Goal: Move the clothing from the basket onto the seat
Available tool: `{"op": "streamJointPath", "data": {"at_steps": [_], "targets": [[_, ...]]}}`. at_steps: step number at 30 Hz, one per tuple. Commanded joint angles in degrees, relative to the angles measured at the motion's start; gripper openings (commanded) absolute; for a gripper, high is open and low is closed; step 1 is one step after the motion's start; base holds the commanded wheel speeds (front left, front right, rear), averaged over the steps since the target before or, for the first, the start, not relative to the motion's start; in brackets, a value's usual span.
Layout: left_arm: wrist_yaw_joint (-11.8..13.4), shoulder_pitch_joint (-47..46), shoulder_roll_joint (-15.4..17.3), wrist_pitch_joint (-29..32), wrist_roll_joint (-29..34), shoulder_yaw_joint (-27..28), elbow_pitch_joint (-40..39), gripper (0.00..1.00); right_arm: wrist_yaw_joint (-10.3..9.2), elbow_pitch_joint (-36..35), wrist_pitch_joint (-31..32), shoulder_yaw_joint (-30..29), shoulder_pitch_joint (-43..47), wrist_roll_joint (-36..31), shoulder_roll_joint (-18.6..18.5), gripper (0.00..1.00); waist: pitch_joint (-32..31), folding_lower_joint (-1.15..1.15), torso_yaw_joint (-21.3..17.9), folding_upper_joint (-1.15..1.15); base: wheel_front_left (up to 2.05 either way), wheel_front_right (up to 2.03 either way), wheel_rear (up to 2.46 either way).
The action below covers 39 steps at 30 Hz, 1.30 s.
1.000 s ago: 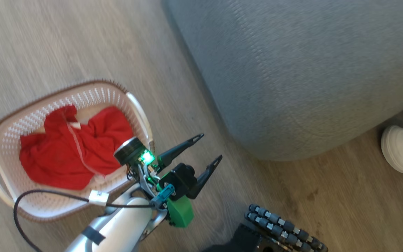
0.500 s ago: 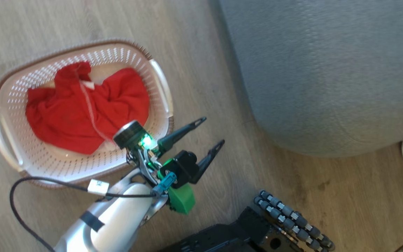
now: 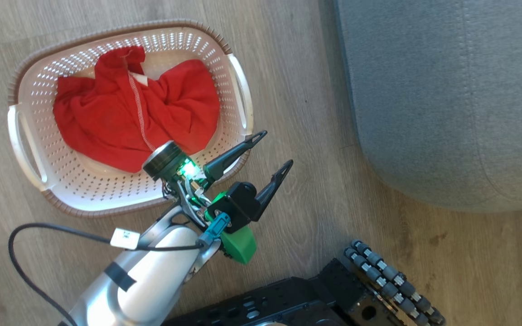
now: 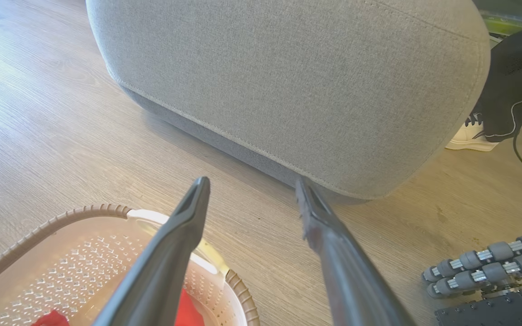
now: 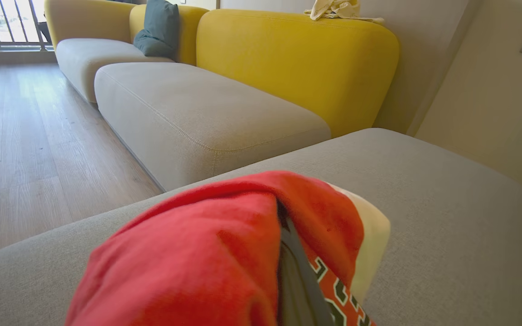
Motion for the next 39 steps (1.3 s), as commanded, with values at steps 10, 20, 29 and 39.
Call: {"op": "streamJointPath", "data": {"at_steps": [10, 20, 29, 39], "targets": [[2.2, -1.0, 1.7, -0.5, -0.8, 2.9, -3.8, 1.0, -0.02, 0.7, 0.0, 1.0, 1.0, -2.9, -1.1, 0.0, 0.8, 0.0, 1.2, 0.0, 0.0, 0.0, 0.0], [2.4, -0.8, 1.1, -0.5, -1.1, 1.9, -3.5, 1.0, -0.02, 8.0, 0.0, -0.6, 0.6, -8.4, -1.9, 1.0, -0.7, 0.0, 0.7, 0.0, 0.0, 0.0, 0.0], [1.3, 0.1, -0.7, -0.5, -2.3, 1.2, -2.1, 1.0, -0.02, 12.0, 0.5, 0.7, 2.0, -13.3, -2.2, 1.0, -6.0, 0.0, 0.2, 0.0, 0.0, 0.0, 0.0], [0.2, 4.3, -4.4, -0.5, -3.3, 0.7, -0.9, 1.0, -0.02, 13.9, 4.8, 4.5, 4.1, -17.4, -2.3, 1.0, -17.0, 0.0, -1.2, 0.0, 0.0, 0.0, 0.0]]}}
